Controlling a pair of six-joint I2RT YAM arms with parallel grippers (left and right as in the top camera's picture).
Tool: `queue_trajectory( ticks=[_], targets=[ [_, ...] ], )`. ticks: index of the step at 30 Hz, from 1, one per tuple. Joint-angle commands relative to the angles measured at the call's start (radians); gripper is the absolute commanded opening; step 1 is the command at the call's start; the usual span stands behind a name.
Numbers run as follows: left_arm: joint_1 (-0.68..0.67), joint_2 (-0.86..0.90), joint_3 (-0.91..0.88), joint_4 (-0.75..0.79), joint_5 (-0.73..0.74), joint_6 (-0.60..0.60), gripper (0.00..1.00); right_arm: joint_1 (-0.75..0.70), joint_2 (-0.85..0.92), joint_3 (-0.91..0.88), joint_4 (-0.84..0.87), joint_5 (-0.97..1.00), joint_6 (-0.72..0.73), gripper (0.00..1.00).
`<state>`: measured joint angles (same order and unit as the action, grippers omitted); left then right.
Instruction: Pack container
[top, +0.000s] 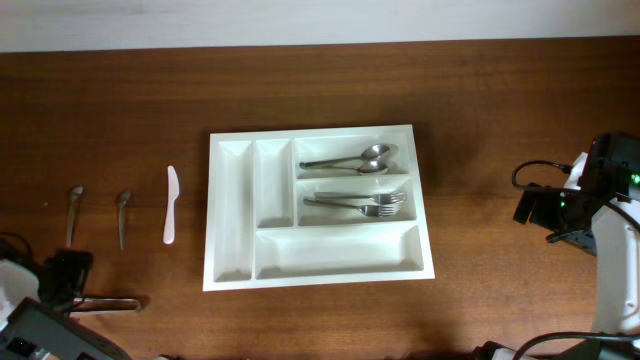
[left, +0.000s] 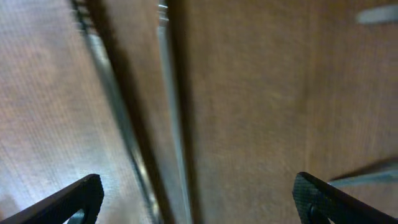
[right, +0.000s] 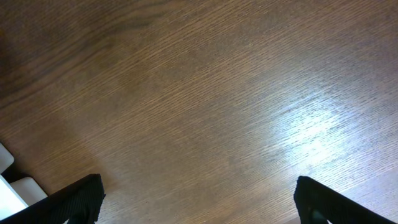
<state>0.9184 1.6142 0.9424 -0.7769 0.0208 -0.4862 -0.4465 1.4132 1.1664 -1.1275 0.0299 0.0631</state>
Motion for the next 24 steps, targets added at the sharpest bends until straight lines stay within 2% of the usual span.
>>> queue_trajectory(
  ticks=[1,3,24],
  targets=[
    [-0.006,0.007,-0.008,0.000,-0.002,-0.025,0.99,-0.005,0.005,0.001,0.003,0.016,-0.004,0.99],
    [-0.004,0.007,-0.008,-0.006,-0.009,-0.051,0.99,-0.005,0.005,0.001,0.003,0.016,-0.004,0.99],
    [-0.004,0.007,-0.034,-0.001,-0.050,-0.047,0.99,-0.005,0.005,0.001,0.003,0.016,-0.004,0.99]
  ],
)
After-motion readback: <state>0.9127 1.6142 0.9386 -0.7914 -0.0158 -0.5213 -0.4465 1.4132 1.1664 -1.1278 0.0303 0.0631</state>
